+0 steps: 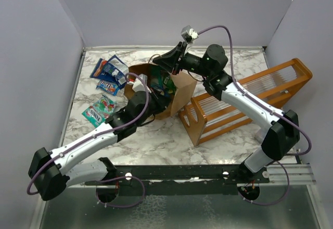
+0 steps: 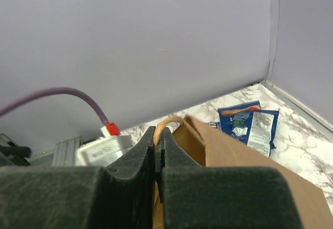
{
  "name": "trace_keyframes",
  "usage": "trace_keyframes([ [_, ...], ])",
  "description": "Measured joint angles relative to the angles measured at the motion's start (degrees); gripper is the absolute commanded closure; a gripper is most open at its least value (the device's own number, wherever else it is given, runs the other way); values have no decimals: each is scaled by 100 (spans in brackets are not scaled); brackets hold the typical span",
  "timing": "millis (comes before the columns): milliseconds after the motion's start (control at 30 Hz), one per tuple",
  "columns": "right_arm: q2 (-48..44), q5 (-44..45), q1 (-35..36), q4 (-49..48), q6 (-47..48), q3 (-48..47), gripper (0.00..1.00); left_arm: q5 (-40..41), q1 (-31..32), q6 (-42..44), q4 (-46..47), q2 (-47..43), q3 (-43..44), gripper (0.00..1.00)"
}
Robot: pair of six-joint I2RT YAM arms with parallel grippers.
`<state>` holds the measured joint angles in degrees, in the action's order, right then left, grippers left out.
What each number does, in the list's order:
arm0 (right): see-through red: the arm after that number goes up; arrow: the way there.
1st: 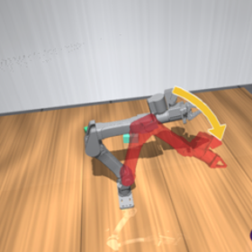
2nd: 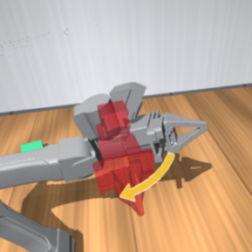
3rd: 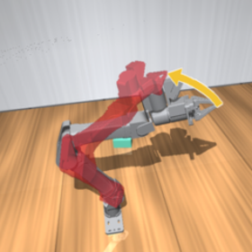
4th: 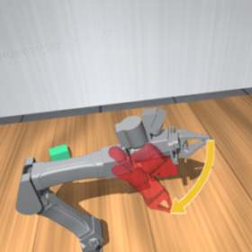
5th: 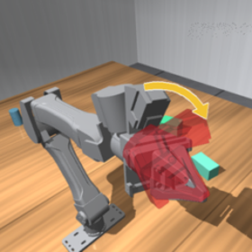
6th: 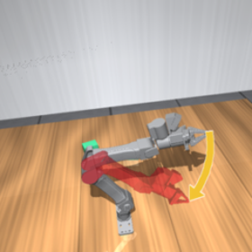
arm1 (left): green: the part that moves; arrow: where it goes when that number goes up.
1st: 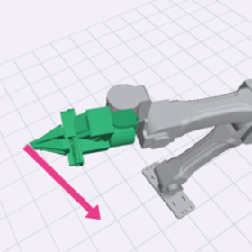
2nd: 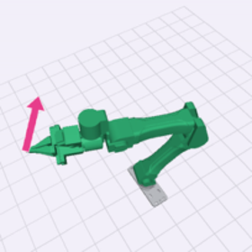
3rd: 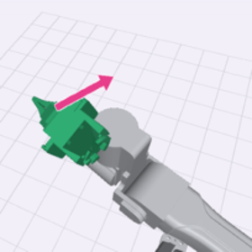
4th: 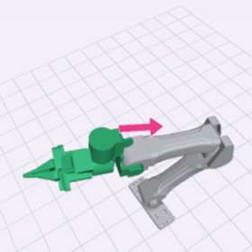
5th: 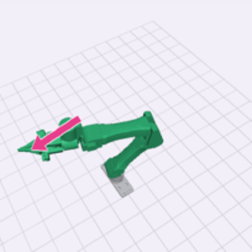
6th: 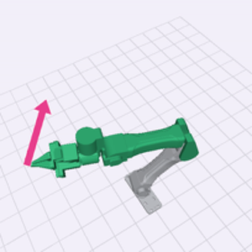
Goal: Take the snacks out of the paper bag
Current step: Take out the snack from the paper bag.
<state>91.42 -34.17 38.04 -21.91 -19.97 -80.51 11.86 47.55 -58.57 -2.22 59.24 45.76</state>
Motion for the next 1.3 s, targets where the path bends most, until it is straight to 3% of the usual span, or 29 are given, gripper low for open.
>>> trace_keyframes([
  [200, -186, 48, 0, -2, -85, 2, 98, 1204, 9, -601, 212, 750, -2, 91],
  [433, -234, 37, 4, -61, -229, 39, 98, 1858, 9, -1071, 979, 1029, -450, 74],
  [500, -238, 28, 4, -63, -247, 46, 98, 2004, -20, -1152, 1071, 1060, -518, 74],
  [700, -251, -61, 4, -79, -223, 94, 98, 2070, -299, -1447, 1161, 1381, -317, 73],
  [1133, -262, -772, 7, -46, 476, 140, 98, 1987, -479, -1475, 1381, 2312, -33, 51],
  [1300, -262, -892, 13, -33, 529, 140, 98, 1923, -507, -1478, 1751, 2487, -66, 50],
])
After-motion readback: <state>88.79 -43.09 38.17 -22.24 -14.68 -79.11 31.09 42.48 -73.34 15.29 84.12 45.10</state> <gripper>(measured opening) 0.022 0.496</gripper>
